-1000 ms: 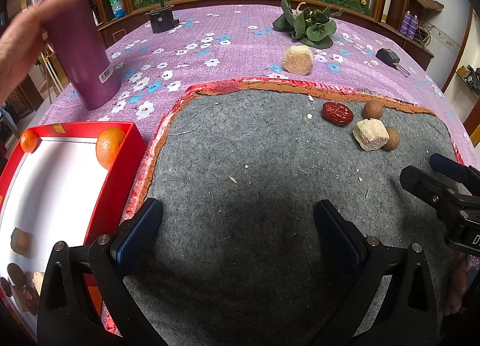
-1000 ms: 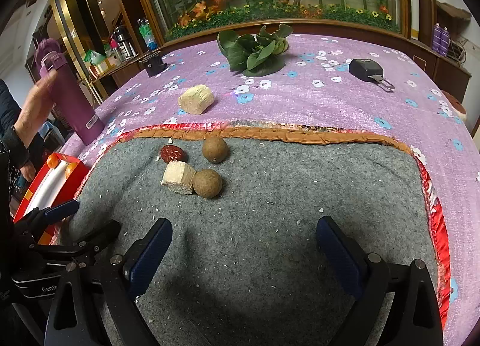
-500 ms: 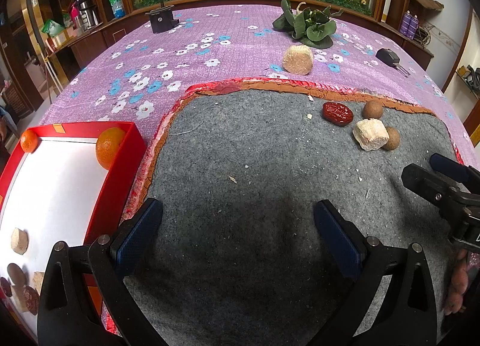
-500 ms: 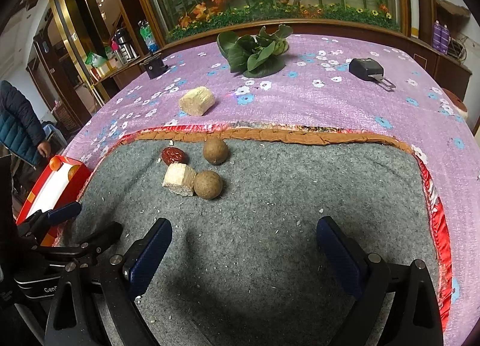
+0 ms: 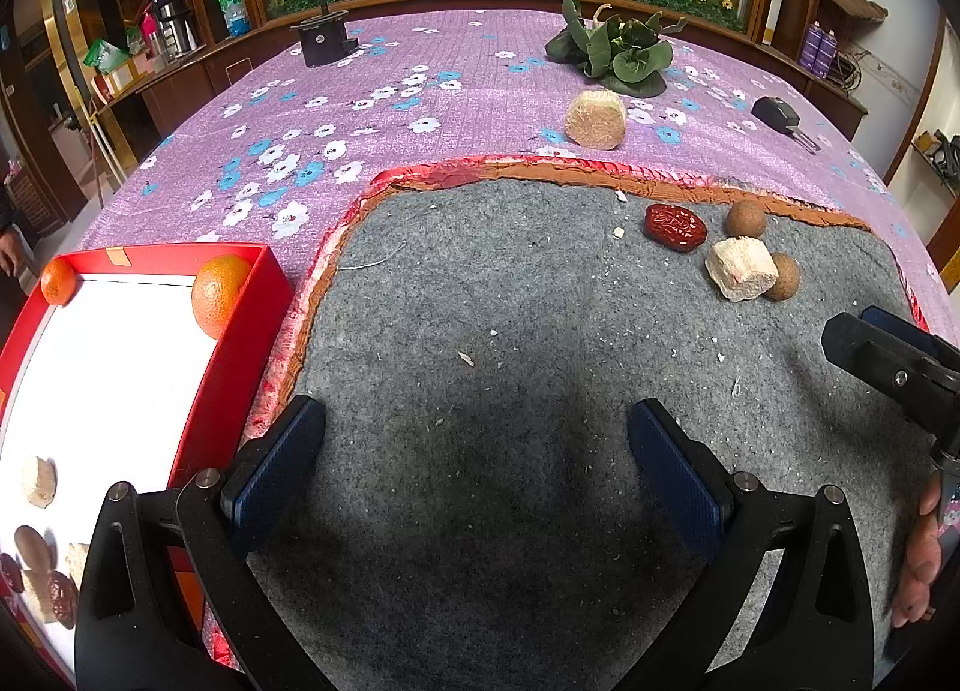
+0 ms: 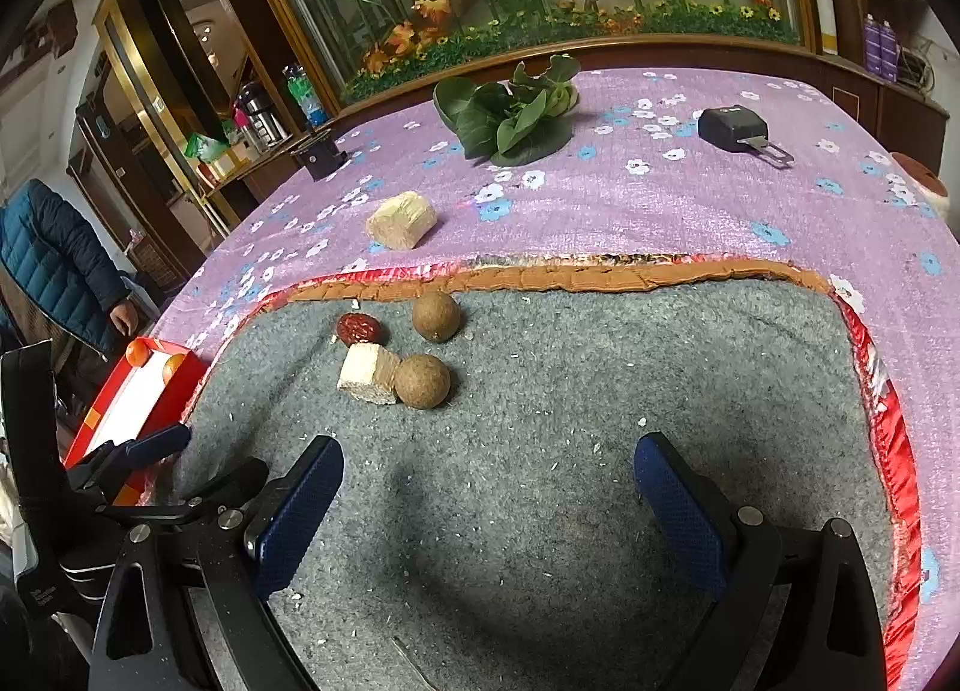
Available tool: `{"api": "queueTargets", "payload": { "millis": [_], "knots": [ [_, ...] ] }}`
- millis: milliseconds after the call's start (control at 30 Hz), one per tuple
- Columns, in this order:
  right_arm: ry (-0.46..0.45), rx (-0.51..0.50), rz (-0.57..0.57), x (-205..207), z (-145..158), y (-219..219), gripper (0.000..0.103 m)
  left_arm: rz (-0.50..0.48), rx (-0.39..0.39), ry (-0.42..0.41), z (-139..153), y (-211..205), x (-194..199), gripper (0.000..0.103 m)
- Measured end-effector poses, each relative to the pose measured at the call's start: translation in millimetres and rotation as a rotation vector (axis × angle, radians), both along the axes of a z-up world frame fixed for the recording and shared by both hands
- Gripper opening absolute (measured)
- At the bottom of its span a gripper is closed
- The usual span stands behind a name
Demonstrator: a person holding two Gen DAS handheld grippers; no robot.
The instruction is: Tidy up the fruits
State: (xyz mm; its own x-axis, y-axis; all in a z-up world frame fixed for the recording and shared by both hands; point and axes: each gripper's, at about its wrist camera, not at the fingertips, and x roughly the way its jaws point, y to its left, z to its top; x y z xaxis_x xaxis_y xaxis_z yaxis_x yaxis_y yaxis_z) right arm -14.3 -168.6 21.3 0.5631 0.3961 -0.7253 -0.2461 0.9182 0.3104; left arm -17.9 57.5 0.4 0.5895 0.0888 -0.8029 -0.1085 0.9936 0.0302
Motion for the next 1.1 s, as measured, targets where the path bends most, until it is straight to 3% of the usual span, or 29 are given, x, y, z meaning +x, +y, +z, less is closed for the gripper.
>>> {"api": "queueTargets", "payload": {
  "millis": [1100],
  "knots": [
    [-0.002, 0.057, 0.000, 0.2, -0.1, -7.4, 0.098, -0.001, 0.000, 0.000, -0.4, 0.4, -0.1, 0.103]
  ]
}}
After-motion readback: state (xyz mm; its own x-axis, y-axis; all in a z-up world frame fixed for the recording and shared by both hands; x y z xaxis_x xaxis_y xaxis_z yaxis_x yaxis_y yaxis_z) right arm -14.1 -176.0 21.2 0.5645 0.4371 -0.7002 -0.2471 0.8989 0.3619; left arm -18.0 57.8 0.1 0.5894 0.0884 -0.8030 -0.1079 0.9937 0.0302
